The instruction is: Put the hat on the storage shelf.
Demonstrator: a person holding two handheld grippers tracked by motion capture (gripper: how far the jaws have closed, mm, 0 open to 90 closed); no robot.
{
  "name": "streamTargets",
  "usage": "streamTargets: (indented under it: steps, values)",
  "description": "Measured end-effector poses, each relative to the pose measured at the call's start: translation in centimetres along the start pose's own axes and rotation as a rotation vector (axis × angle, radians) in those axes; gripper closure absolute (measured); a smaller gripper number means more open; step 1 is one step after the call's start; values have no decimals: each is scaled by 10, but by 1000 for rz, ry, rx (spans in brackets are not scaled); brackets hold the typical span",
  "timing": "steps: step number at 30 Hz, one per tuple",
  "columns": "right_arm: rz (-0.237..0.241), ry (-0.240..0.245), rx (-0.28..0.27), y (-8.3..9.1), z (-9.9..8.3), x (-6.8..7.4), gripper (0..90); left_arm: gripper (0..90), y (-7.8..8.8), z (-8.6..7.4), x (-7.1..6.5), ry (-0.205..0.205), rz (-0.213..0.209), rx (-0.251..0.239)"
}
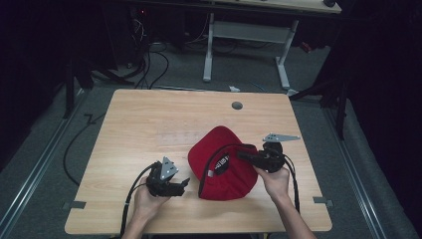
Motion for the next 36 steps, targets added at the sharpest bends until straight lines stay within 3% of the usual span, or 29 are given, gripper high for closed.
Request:
streamTargets:
  steps: [16, 23, 36]
  values:
    - [6, -20, 0, -6, 11, 8, 856, 196, -16, 1, -16, 8, -49, -3]
    - [-18, -10, 30, -12, 9, 10, 856, 175, -13, 4, -17, -29, -19, -40]
    - [-35, -11, 92, -17, 7, 11, 854, 179, -13, 0, -24, -126, -20, -29]
Point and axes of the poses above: each handheld gripper's, and its own axes: y roughly backward along the jaws, z roughly out of its top, x roughly to its left, the point moved 1 cm from there along -y, roughly forward along the jaws, and after that the axes turned 14 degrees about -z, right-handed, at the moved point
